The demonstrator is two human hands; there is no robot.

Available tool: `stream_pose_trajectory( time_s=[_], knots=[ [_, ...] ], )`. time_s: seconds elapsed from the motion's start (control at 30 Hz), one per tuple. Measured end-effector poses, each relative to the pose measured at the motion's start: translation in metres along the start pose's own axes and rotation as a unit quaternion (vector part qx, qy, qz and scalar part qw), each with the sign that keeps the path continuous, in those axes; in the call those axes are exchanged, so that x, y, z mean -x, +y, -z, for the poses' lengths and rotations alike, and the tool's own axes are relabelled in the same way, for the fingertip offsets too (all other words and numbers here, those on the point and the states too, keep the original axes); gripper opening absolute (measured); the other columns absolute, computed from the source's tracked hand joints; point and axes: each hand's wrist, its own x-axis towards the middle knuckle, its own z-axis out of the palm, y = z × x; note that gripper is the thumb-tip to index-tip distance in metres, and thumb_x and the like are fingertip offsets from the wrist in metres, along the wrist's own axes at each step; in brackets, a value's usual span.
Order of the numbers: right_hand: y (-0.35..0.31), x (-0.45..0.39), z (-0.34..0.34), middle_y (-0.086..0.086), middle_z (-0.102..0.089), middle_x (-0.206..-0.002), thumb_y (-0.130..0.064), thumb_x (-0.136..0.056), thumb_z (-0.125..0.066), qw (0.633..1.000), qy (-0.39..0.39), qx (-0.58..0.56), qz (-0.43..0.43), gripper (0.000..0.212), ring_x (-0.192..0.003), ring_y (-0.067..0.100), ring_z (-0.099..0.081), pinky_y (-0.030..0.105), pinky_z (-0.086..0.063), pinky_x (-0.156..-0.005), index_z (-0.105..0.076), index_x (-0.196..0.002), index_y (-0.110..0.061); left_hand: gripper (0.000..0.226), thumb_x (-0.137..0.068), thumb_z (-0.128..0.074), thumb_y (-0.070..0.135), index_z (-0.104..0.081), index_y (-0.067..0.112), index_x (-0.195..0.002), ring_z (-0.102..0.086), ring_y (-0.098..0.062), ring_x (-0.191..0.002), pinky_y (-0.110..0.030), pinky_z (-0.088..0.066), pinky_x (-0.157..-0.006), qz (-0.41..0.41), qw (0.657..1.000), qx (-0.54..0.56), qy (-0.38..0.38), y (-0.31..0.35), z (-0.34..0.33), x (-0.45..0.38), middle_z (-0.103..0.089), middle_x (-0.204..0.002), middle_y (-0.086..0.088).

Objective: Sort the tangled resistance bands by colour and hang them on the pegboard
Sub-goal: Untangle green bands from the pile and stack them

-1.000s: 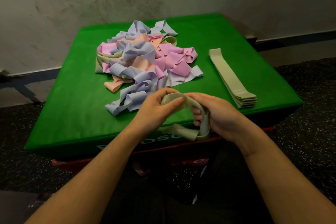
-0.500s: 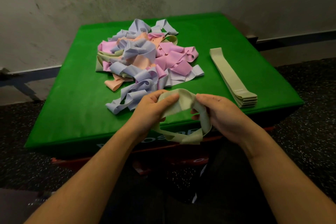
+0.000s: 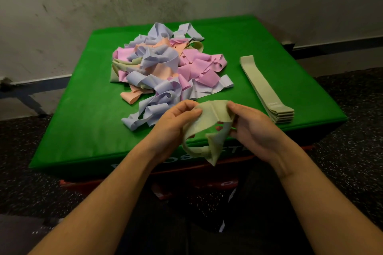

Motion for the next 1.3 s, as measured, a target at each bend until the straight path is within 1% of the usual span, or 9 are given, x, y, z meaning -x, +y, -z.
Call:
stream_pose_trajectory(
  time_s=[0.13,0.2,0.3,0.4,0.53,0.77,0.87,1.07,1.3],
  knots=[
    [-0.001,-0.002,-0.012,-0.001,-0.046,-0.062,-0.023,-0.097,-0.047,0.995,-0.021,-0.079,-0.052,0.017,-0.052,0.009,-0.042,0.025,-0.042,-0.053,-0.060,-0.102,-0.012,0.008,-0.083,-0.066,0.021,-0.067,0.017,-0.090,-0.060,-0.014,-0.085,-0.028,-0.047,-0.079,-0.037,0.999,-0.019,0.017,-0.008,-0.004,-0.006,-0.068,-0.094,0.000],
    [0.006,-0.003,-0.021,-0.004,-0.039,-0.058,-0.018,-0.100,-0.045,0.997,-0.017,-0.041,-0.070,0.013,-0.046,0.006,-0.033,0.019,-0.031,-0.043,-0.055,-0.108,-0.016,0.004,-0.084,-0.065,0.019,-0.068,0.019,-0.086,-0.062,-0.012,-0.099,-0.033,-0.046,-0.088,-0.064,0.997,-0.023,0.022,-0.009,-0.008,-0.009,-0.069,-0.114,0.003],
    [0.015,-0.004,-0.029,0.003,-0.052,-0.069,-0.009,-0.100,-0.045,0.999,0.007,0.030,-0.038,0.018,-0.055,0.012,-0.046,0.026,-0.038,-0.050,-0.056,-0.114,-0.013,0.005,-0.089,-0.065,0.013,-0.065,0.016,-0.084,-0.063,-0.015,-0.111,-0.041,-0.047,-0.099,-0.066,0.998,0.003,0.020,-0.009,-0.014,-0.008,-0.069,-0.124,-0.001],
    [0.013,-0.003,-0.026,0.002,-0.066,-0.083,-0.009,-0.098,-0.054,0.992,0.077,0.097,0.020,0.017,-0.080,0.019,-0.059,0.037,-0.045,-0.070,-0.059,-0.092,-0.024,0.009,-0.092,-0.058,0.007,-0.064,0.013,-0.087,-0.066,-0.011,-0.092,-0.043,-0.047,-0.100,-0.066,0.995,0.027,0.066,-0.009,-0.015,-0.006,-0.073,-0.092,0.004],
    [0.008,0.002,-0.019,-0.004,-0.073,-0.091,-0.036,-0.091,-0.060,0.980,0.115,0.140,0.087,0.020,-0.092,0.014,-0.064,0.037,-0.049,-0.083,-0.076,-0.084,-0.027,0.006,-0.088,-0.067,0.016,-0.072,0.016,-0.091,-0.063,-0.014,-0.092,-0.040,-0.048,-0.098,-0.082,0.989,-0.018,0.120,-0.009,-0.010,-0.007,-0.071,-0.088,0.002],
    [-0.006,0.002,-0.024,-0.018,-0.071,-0.073,-0.005,-0.091,-0.066,0.961,0.101,0.194,0.171,0.019,-0.068,-0.010,-0.059,0.008,-0.043,-0.063,-0.074,-0.101,-0.019,0.015,-0.091,-0.067,0.011,-0.065,0.023,-0.099,-0.063,-0.004,-0.084,-0.015,-0.049,-0.068,-0.131,0.978,-0.100,0.132,-0.008,-0.010,-0.008,-0.070,-0.088,0.008],
    [-0.013,-0.002,-0.022,-0.013,-0.073,-0.081,-0.008,-0.092,-0.064,0.965,0.078,0.198,0.155,0.024,-0.076,0.000,-0.060,0.020,-0.045,-0.069,-0.076,-0.094,-0.028,0.021,-0.094,-0.063,0.016,-0.051,0.024,-0.110,-0.065,-0.005,-0.088,-0.016,-0.049,-0.071,-0.117,0.982,-0.109,0.102,-0.006,-0.008,-0.009,-0.072,-0.090,0.007],
    [-0.034,-0.011,-0.029,0.000,-0.074,-0.096,-0.001,-0.097,-0.051,0.987,0.014,0.098,0.130,0.028,-0.087,0.013,-0.063,0.030,-0.052,-0.077,-0.073,-0.102,-0.018,0.017,-0.099,-0.057,0.027,-0.066,0.023,-0.113,-0.065,-0.014,-0.107,-0.029,-0.053,-0.093,-0.109,0.970,-0.217,0.022,-0.007,-0.006,-0.008,-0.070,-0.115,-0.008],
    [-0.028,-0.019,-0.033,-0.001,-0.071,-0.098,-0.016,-0.094,-0.063,0.992,0.053,0.041,0.104,0.024,-0.086,0.014,-0.063,0.035,-0.051,-0.076,-0.063,-0.118,-0.021,0.016,-0.100,-0.054,0.017,-0.067,0.018,-0.109,-0.067,-0.004,-0.089,-0.019,-0.054,-0.080,-0.106,0.974,-0.196,0.052,-0.010,-0.008,-0.011,-0.073,-0.100,0.000]
  ],
)
